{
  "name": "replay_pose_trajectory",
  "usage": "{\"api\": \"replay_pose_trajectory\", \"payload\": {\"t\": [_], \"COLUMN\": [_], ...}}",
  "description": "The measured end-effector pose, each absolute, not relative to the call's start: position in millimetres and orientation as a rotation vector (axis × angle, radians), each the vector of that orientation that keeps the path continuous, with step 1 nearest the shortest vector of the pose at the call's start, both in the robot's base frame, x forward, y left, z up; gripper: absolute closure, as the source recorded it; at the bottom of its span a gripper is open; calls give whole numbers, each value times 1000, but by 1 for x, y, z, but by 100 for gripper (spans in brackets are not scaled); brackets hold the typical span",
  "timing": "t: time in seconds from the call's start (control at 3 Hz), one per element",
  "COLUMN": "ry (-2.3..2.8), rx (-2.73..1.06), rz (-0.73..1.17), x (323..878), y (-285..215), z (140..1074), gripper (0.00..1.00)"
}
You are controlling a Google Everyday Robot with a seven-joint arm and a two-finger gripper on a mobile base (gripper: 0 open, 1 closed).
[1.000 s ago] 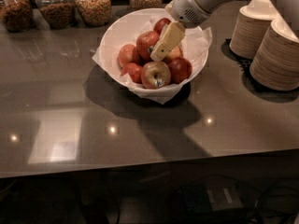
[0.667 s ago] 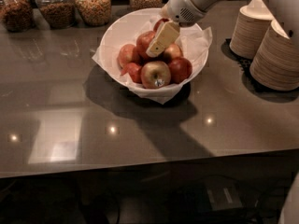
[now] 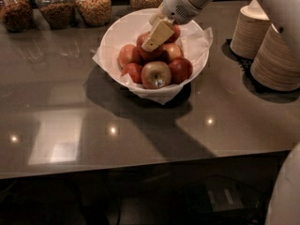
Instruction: Pick apple from white bowl
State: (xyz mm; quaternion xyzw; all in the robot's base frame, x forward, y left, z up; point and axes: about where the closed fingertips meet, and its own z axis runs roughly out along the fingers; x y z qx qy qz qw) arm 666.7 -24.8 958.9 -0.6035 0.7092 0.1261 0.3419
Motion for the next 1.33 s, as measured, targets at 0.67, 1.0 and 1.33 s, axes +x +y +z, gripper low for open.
{"api": "replay_pose_trajectory", "payload": {"t": [0.67,1.0,1.33], "ry": [1845,1846,1842], "rx": [-1589,-1593,-1607], "rz": [377,388,416], "x": [655,652,642], "y": [-20,-20,-17], "z": [953,952,950], "gripper": [32,32,32]}}
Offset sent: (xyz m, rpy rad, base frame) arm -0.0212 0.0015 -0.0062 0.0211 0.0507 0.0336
